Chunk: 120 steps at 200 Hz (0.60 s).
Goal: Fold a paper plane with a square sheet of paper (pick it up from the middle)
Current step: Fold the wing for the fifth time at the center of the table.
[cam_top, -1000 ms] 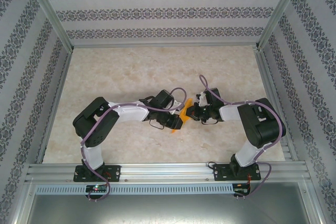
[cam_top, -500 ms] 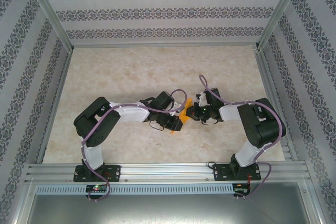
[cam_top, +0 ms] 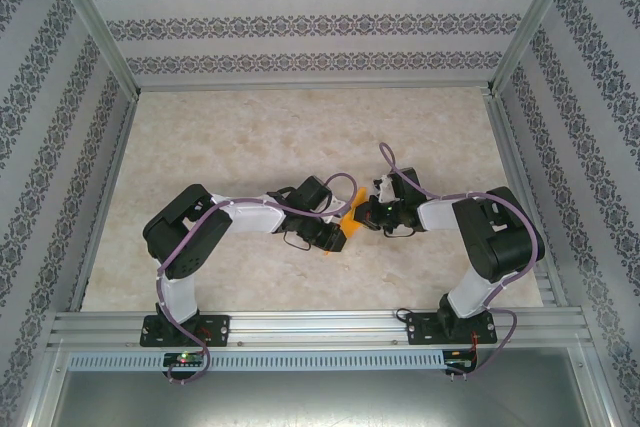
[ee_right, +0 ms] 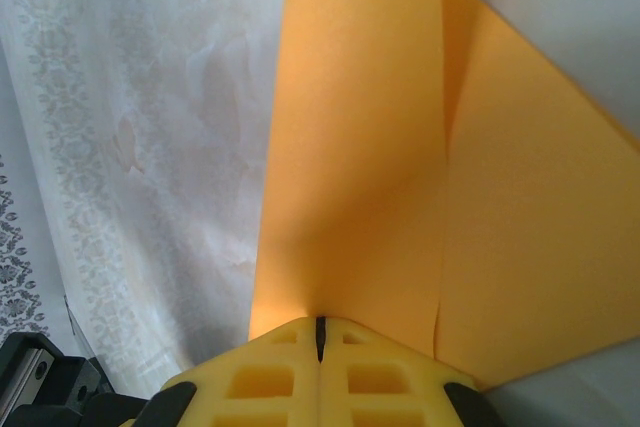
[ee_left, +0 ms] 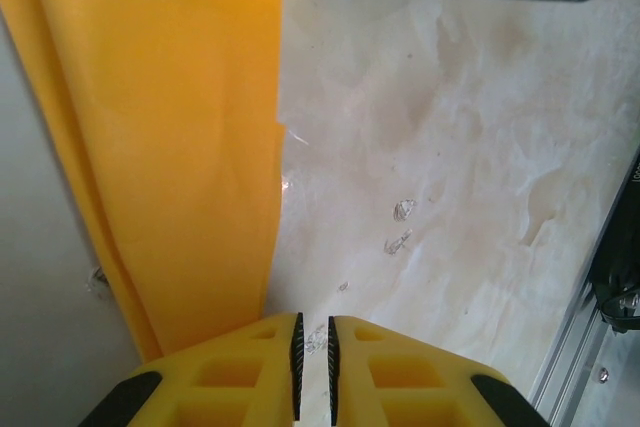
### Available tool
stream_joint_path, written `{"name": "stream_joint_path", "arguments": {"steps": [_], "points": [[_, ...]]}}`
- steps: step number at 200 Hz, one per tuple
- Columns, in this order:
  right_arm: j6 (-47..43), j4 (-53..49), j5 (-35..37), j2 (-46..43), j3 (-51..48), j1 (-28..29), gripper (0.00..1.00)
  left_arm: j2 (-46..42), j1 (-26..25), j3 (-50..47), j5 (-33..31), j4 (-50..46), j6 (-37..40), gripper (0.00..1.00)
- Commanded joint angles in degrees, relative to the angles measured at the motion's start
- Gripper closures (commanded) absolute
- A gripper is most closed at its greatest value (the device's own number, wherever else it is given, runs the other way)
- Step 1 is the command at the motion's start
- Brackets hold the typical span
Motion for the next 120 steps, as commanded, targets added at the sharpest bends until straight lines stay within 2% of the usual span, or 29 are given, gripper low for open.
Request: {"name": "stream_joint_path", "arguments": {"steps": [1, 120], "points": [[-1.74, -2.8, 3.08, 1.82, -1.28, 0.31, 1.0, -0.14, -0.42, -1.41, -0.85, -2.22, 1.91, 0.81], [-3.54, -5.49, 4.39, 2.08, -0.84, 0.04, 1.0, -2.6, -0.18, -5.26, 1.37, -2.82, 3.35, 0.82]]}}
